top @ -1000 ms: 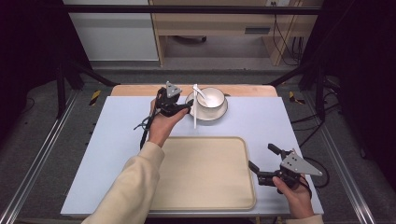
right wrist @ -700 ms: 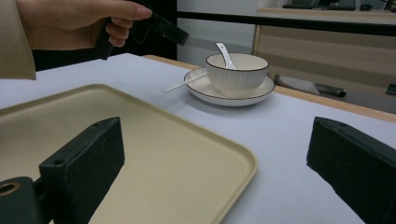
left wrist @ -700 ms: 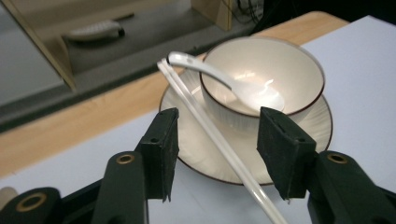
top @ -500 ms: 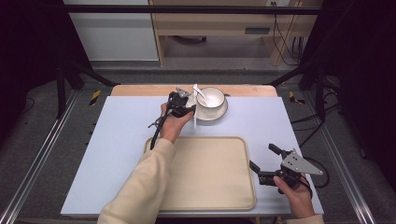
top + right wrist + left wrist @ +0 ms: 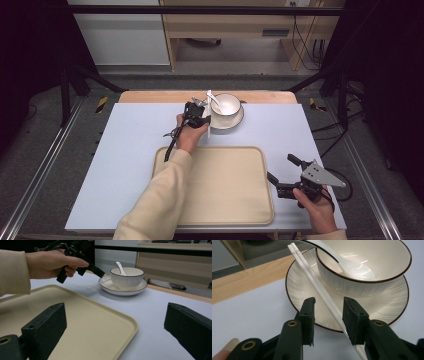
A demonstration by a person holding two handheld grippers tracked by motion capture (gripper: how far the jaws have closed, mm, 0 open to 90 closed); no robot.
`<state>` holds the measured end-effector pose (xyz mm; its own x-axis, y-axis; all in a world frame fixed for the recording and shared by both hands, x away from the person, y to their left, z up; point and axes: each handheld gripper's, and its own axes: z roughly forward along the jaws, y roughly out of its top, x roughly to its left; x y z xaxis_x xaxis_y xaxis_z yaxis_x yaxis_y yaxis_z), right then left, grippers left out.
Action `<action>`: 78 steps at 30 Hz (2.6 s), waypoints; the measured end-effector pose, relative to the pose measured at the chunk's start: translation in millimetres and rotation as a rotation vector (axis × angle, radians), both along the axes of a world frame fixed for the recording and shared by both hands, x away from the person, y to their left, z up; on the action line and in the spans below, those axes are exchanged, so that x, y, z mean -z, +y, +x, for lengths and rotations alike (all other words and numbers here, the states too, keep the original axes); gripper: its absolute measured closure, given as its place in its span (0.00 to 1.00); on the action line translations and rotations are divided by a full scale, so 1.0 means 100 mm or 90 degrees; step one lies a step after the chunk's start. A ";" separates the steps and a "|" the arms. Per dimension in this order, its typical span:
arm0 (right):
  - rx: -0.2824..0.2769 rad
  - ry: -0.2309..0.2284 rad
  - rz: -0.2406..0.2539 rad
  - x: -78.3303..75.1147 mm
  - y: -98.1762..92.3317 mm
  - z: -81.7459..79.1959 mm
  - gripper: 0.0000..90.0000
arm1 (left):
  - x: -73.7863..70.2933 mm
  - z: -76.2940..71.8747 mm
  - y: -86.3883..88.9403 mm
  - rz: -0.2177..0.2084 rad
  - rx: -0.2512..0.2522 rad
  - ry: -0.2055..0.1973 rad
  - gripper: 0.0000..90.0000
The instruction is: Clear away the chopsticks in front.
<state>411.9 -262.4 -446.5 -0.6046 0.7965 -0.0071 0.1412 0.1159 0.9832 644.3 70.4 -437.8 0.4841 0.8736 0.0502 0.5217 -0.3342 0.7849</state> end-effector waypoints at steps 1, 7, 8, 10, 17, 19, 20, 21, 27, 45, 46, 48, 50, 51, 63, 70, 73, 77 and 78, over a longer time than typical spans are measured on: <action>0.000 0.000 0.000 0.00 0.00 0.00 0.05 | 0.01 0.00 0.00 0.004 -0.001 0.001 0.70; 0.000 0.001 0.001 0.00 0.00 0.00 0.05 | 0.06 0.02 -0.02 0.004 -0.002 0.010 0.72; 0.000 0.001 0.001 0.00 0.00 0.00 0.05 | 0.06 0.02 -0.02 0.004 -0.002 0.010 0.72; 0.000 0.002 0.000 0.00 0.00 0.00 0.05 | 0.07 0.02 -0.03 0.005 -0.001 0.010 0.73; 0.000 0.001 0.000 0.01 0.00 0.00 0.05 | 0.11 0.05 -0.02 -0.004 -0.014 0.013 0.80; 0.000 0.002 0.001 0.01 0.00 0.00 0.05 | 0.13 0.06 -0.02 -0.007 -0.017 0.013 0.82; 0.000 0.003 0.000 0.01 0.01 0.00 0.05 | 0.14 0.06 -0.02 -0.010 -0.022 0.014 0.83; 0.000 0.003 -0.001 0.01 0.01 0.00 0.05 | 0.15 0.07 -0.02 -0.014 -0.024 0.015 0.83; -0.002 0.005 0.001 0.01 0.01 0.00 0.05 | 0.19 0.08 -0.05 -0.026 -0.037 0.015 0.86; -0.008 0.009 -0.001 0.01 0.02 0.00 0.06 | 0.20 0.09 -0.05 -0.028 -0.089 0.002 0.94; -0.007 0.008 0.002 0.01 0.02 0.00 0.06 | 0.20 0.09 -0.05 -0.029 -0.090 0.002 0.95; -0.009 0.008 0.001 0.01 0.02 0.00 0.06 | 0.19 0.09 -0.04 -0.027 -0.091 0.000 0.95; -0.008 0.008 0.001 0.01 0.02 0.00 0.06 | 0.19 0.10 -0.04 -0.028 -0.091 0.002 0.95; -0.008 0.008 -0.001 0.01 0.01 0.00 0.06 | 0.19 0.09 -0.03 -0.026 -0.091 0.000 0.95; -0.005 0.007 0.000 0.01 0.00 0.01 0.06 | 0.06 0.05 0.11 -0.025 -0.082 -0.014 0.95; -0.005 0.007 0.001 0.01 0.01 0.01 0.06 | -0.07 -0.13 0.31 -0.043 -0.093 -0.032 0.95; -0.005 0.009 0.003 0.01 0.01 0.01 0.06 | -0.10 -0.20 0.39 -0.044 -0.095 -0.035 0.95; -0.006 0.006 0.001 0.01 0.03 0.01 0.06 | -0.12 -0.24 0.43 -0.047 -0.097 -0.041 0.96; -0.006 0.006 -0.001 0.01 0.03 0.01 0.06 | -0.13 -0.26 0.43 -0.049 -0.098 -0.043 0.96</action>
